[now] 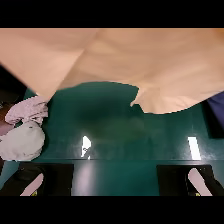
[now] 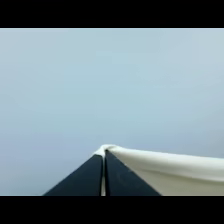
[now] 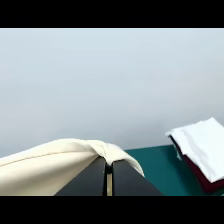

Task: Fold the shirts.

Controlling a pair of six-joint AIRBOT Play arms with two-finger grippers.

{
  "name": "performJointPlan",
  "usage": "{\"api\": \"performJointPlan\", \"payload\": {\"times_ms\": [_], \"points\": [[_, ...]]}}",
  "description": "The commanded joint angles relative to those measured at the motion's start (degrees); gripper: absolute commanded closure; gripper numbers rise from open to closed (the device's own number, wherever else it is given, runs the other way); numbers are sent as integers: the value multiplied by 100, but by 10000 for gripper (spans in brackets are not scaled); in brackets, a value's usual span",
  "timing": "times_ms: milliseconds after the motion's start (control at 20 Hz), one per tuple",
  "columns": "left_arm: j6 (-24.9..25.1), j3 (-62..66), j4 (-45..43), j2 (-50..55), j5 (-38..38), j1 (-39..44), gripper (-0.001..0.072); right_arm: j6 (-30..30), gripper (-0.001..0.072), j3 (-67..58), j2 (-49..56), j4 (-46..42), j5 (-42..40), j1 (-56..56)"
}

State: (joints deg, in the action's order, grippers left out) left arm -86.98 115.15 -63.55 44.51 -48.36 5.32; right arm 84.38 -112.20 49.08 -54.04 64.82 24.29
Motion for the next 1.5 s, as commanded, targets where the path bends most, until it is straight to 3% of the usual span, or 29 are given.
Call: {"api": "performJointPlan", "payload": {"times_ms": [0,150,350,550,750,850,950,1100,1300,1450], "points": [[-4,540,323,-55,-133,0,682,-116,692,-540,-170,-31,122,295],[-7,496,789,-52,-726,0,683,-114,693,-70,-656,-466,306,520],[-205,-560,13,13,-1895,0,683,-83,693,374,-476,-85,1204,531],[-341,-2205,-769,782,-2153,0,683,378,693,376,807,-107,2529,-155],[-343,-3410,-767,2162,-2050,0,683,492,693,376,2470,-1939,3296,-1827],[-251,-3480,-824,2920,-1921,0,683,496,693,376,3333,-2328,3475,-2308],[-109,-3480,-824,3434,-1386,0,683,490,693,374,4068,-2396,3268,-2520],[46,-3462,-828,3775,-24,0,683,442,693,374,4804,-2402,2218,-2566],[46,-3456,-828,3818,1521,0,683,442,693,374,5086,-2398,597,-2398],[81,-3456,-828,3823,2031,0,683,417,693,186,5084,-2367,-149,-2232]]}}
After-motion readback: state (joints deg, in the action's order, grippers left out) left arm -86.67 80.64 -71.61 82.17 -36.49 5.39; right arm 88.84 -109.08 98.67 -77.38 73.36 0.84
